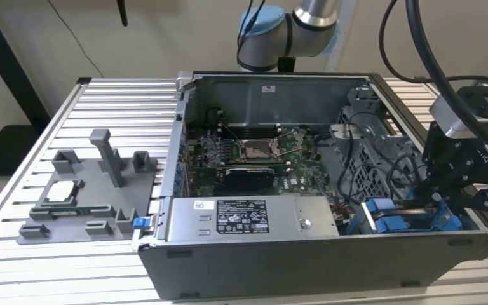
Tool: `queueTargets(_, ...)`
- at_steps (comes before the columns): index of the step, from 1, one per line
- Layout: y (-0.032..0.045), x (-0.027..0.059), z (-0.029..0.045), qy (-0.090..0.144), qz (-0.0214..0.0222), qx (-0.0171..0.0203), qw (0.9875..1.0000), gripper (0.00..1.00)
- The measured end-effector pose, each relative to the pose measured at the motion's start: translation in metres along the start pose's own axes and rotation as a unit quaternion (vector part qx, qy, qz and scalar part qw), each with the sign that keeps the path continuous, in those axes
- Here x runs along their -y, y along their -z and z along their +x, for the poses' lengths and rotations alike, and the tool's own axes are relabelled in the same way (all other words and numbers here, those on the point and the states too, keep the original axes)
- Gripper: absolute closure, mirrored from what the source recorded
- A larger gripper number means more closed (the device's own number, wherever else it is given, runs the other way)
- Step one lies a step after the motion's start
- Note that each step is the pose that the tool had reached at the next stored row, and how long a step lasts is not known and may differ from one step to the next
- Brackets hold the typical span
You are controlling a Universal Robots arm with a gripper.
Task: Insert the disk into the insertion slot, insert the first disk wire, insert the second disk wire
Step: 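Insert the first disk wire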
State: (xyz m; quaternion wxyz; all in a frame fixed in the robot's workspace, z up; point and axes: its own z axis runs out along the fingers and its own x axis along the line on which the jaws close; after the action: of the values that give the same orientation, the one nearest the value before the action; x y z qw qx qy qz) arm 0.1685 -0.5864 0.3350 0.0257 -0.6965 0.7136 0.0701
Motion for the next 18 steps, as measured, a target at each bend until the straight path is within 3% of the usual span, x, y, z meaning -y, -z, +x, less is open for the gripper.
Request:
queueTargets(3, -0.0024, 0.0002, 0.0003, -0.001, 0.0003, -0.0008, 1.0, 1.0)
queueTargets(6, -0.004, 0.0002, 0.0006, -0.002, 0.0002, 0.0008, 1.0, 1.0)
queueTargets(7, -0.0039, 0.0002, 0.0005, -0.002, 0.0002, 0.0006, 1.0, 0.0)
queueTargets(9, -0.0006, 0.0, 0.0, -0.002, 0.0003, 0.0003, 1.0, 0.0)
queueTargets(14, 0.0193, -0.0013, -0.0028, -0.002, 0.0004, 0.0005, 1.0, 0.0)
queueTargets(18, 0.0287, -0.0019, -0.0045, -0.002, 0.0043, 0.0005, 1.0, 0.0)
